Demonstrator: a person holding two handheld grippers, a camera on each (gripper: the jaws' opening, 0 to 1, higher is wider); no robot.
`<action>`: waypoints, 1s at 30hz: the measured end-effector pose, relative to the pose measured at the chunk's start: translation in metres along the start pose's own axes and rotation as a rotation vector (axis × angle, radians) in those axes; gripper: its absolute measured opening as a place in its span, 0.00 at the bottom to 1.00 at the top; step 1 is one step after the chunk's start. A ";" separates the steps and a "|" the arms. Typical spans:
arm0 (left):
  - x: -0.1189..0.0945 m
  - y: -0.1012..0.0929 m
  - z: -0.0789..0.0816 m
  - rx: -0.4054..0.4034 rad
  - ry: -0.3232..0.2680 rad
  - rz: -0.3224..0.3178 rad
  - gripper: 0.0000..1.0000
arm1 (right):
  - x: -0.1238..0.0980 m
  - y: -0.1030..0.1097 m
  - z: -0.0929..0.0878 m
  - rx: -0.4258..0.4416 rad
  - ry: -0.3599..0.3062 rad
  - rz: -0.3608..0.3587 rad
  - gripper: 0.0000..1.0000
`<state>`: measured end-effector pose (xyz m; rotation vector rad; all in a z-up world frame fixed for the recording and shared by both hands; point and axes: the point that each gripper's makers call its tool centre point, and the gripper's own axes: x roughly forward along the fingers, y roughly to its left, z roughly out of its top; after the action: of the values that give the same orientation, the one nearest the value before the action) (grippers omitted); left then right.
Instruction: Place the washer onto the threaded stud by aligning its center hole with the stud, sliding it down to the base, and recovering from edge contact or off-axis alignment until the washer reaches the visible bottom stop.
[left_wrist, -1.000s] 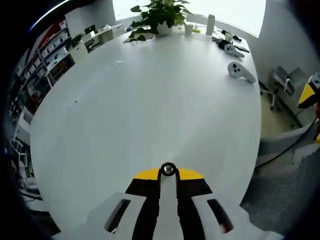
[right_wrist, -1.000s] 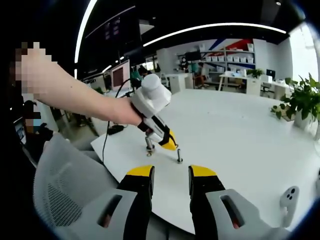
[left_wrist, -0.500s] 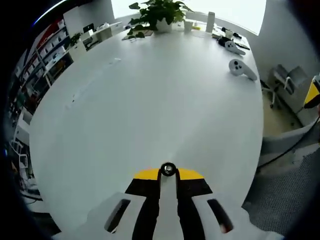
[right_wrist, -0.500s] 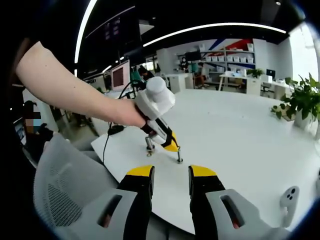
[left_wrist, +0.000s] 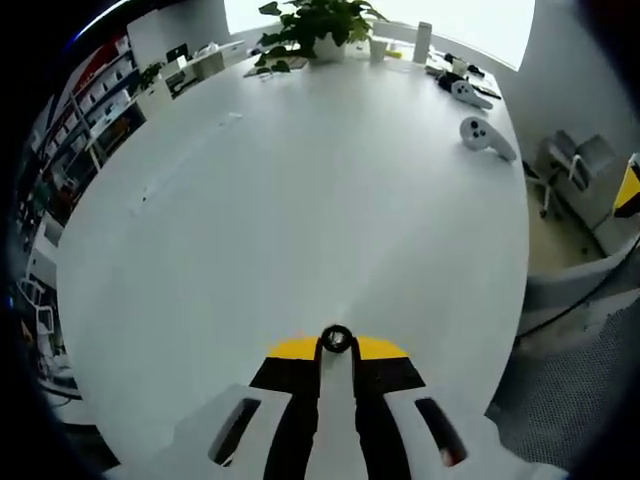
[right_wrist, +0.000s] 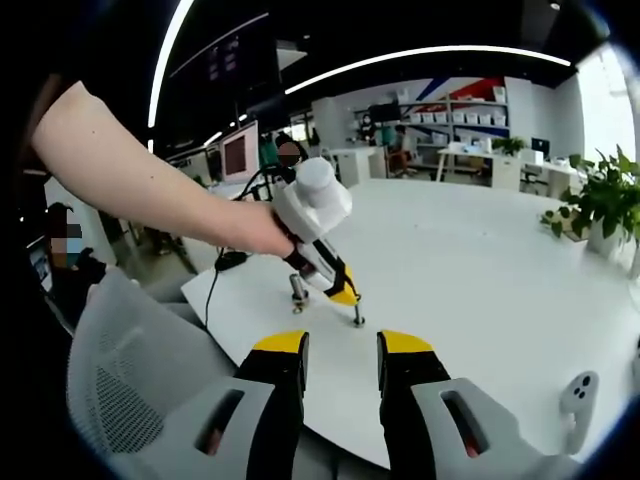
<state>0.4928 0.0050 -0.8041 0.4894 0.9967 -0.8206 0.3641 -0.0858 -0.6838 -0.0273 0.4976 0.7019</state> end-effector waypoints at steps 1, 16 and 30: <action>-0.001 -0.001 0.000 -0.003 0.000 0.000 0.09 | 0.000 0.000 0.000 0.001 0.000 0.000 0.29; -0.001 -0.004 0.000 -0.001 -0.004 -0.005 0.13 | 0.000 -0.001 -0.001 0.001 0.003 -0.003 0.29; -0.001 0.000 0.004 0.055 -0.018 0.025 0.06 | 0.000 -0.001 -0.001 -0.002 0.007 -0.003 0.29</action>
<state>0.4949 0.0021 -0.8014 0.5396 0.9523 -0.8300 0.3643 -0.0866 -0.6851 -0.0327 0.5034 0.6993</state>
